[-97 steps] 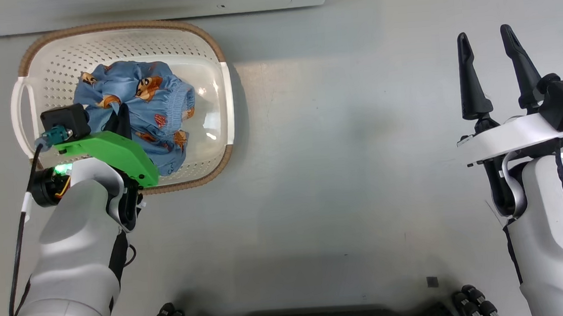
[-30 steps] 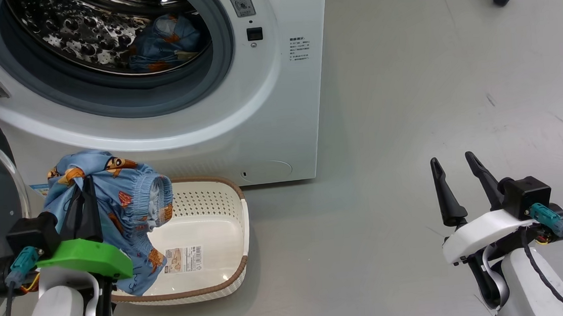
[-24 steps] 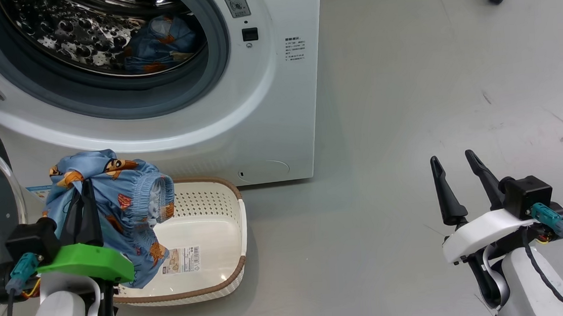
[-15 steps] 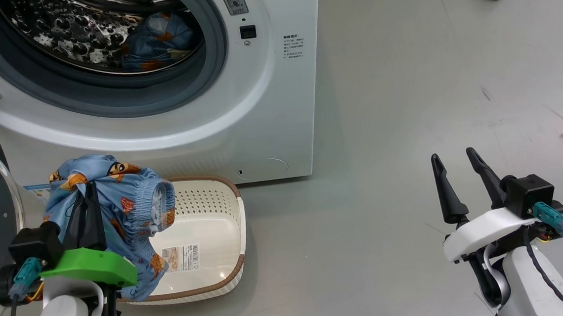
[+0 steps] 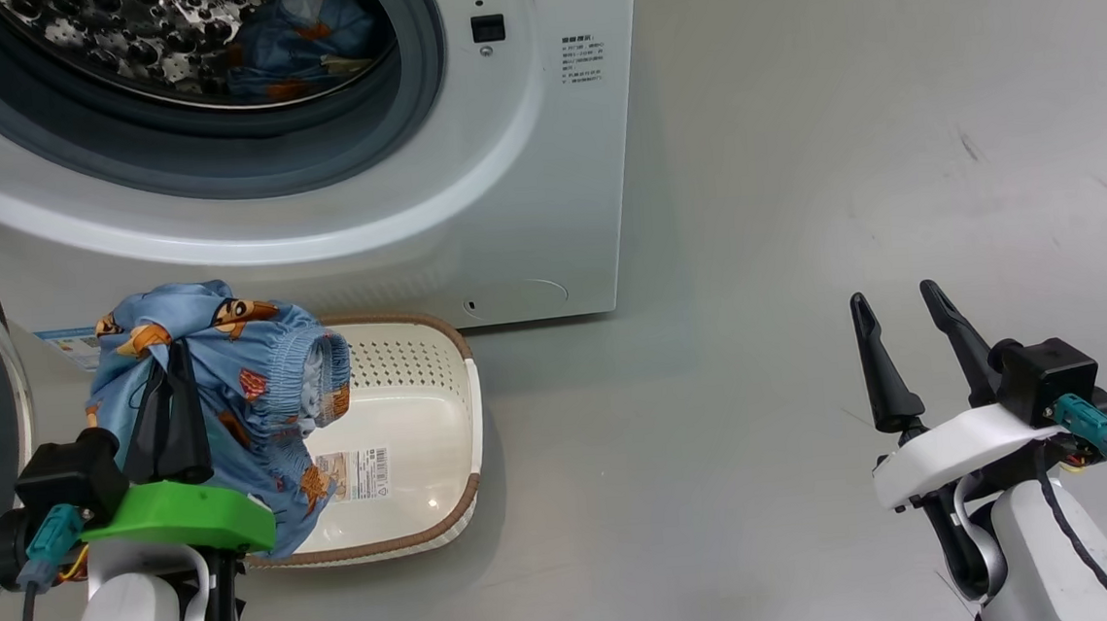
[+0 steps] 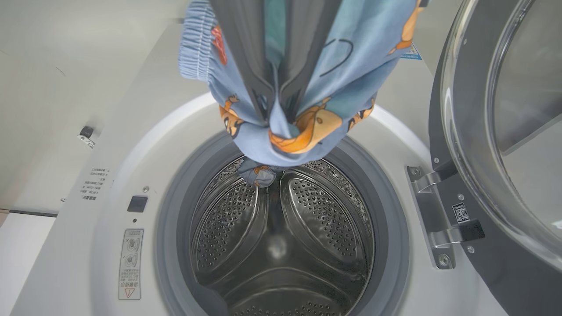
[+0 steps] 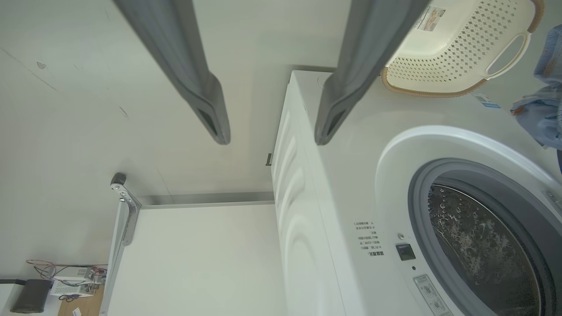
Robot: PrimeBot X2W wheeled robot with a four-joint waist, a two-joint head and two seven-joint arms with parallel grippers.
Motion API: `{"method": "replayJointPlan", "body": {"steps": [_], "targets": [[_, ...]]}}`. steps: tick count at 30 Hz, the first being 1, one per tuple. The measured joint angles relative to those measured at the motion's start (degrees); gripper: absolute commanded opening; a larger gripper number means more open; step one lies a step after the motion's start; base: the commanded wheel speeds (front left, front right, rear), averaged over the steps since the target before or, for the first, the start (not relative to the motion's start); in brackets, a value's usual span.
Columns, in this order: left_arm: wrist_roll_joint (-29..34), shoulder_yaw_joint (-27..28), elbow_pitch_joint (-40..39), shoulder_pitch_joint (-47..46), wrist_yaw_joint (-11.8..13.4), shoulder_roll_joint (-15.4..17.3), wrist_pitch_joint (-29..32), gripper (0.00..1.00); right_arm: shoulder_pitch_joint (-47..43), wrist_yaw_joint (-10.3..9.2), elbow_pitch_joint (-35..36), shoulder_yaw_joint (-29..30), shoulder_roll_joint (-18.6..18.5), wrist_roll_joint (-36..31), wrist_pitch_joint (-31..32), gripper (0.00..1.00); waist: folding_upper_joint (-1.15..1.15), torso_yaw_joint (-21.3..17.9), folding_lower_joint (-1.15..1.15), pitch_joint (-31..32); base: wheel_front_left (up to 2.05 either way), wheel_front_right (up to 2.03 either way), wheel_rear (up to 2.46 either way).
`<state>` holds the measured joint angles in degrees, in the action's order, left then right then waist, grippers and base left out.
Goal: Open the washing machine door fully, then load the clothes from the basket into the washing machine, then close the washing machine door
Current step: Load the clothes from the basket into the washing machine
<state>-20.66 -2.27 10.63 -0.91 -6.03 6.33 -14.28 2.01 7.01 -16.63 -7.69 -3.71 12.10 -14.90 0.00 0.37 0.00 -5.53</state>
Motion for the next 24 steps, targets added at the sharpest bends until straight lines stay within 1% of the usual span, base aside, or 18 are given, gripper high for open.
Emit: {"method": "replayJointPlan", "body": {"steps": [7,17,21,24], "targets": [[0.22,0.31,-0.99,-0.94,-0.05,-0.42,0.00,0.00,0.14,0.00,0.94,0.23,0.00,0.00,0.00,1.00,0.00,0.20,0.00,-3.31,0.00,0.00,0.00],[0.68,2.08,-1.99,-7.08,-0.08,-1.08,0.00,0.00,2.72,0.00,2.00,0.35,-0.01,0.00,0.00,1.00,0.00,0.03,0.00,-9.02,0.00,0.00,0.00],[0.97,3.91,-2.02,-10.31,-0.09,-0.98,-0.03,0.00,3.98,0.00,2.02,0.30,0.03,0.00,0.00,1.00,0.00,-0.38,0.00,-11.19,0.00,0.00,0.00],[1.07,4.57,-1.96,-12.20,-0.09,0.12,-0.16,0.00,4.86,0.00,2.03,0.21,0.08,0.00,0.00,1.00,0.00,-0.99,0.00,-12.41,0.00,0.00,0.00]]}}
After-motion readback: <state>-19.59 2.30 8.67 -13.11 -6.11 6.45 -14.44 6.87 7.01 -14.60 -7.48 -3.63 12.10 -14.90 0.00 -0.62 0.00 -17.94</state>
